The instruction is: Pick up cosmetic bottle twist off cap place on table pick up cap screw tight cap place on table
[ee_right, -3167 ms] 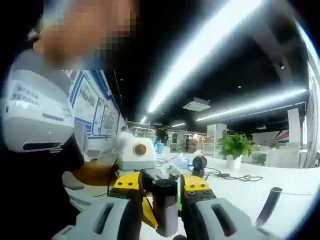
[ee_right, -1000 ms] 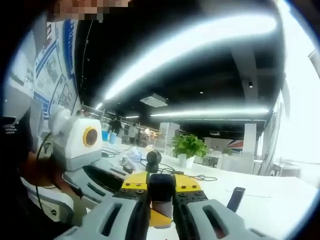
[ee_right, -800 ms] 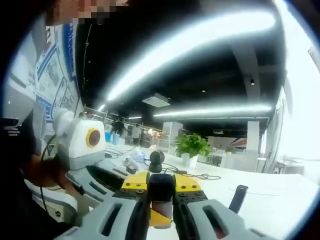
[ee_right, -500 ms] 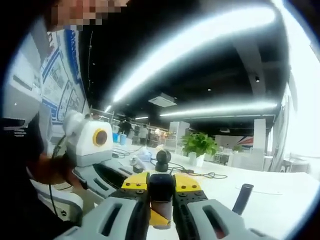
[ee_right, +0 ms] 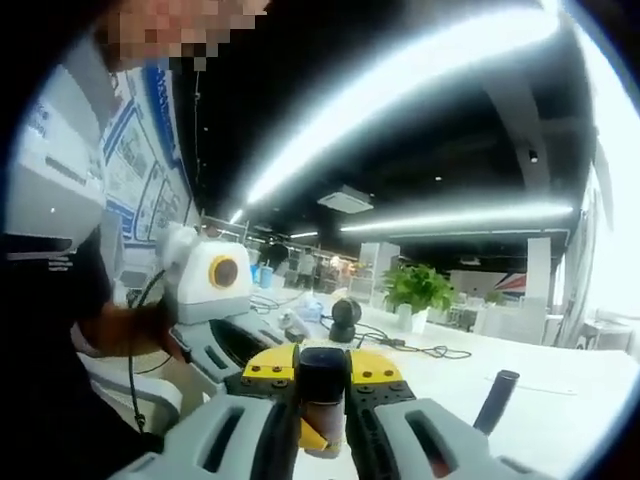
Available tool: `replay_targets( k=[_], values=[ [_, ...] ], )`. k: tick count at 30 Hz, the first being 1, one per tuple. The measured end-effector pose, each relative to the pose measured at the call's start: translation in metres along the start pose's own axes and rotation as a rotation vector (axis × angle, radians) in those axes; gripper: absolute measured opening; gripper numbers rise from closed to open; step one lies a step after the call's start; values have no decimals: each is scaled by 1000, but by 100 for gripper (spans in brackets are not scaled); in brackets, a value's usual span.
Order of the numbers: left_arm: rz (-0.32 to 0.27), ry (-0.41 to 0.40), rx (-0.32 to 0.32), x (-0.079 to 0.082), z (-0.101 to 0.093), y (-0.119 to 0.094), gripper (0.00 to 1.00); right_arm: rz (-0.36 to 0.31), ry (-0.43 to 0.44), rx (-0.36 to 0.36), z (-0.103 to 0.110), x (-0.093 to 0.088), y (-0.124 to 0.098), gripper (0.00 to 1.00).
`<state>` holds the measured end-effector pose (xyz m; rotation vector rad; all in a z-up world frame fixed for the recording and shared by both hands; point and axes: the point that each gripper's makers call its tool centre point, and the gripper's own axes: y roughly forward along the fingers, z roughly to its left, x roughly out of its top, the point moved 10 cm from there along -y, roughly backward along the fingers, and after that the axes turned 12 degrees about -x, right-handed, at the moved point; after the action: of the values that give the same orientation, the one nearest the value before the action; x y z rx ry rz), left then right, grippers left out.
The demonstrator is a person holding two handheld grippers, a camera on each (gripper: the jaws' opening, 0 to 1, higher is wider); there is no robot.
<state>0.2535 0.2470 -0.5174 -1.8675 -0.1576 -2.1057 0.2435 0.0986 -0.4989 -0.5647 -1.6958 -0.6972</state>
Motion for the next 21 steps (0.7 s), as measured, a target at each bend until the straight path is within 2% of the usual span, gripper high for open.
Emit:
replay_targets(
  k=[13,21],
  values=[
    [-23,8,-146,1,3,-4,9,-12,30,97,-1,3,-4,12],
    [-73,-12,-227,3,7,-2,9,-26,72,161,-7,7,-5,11]
  ],
)
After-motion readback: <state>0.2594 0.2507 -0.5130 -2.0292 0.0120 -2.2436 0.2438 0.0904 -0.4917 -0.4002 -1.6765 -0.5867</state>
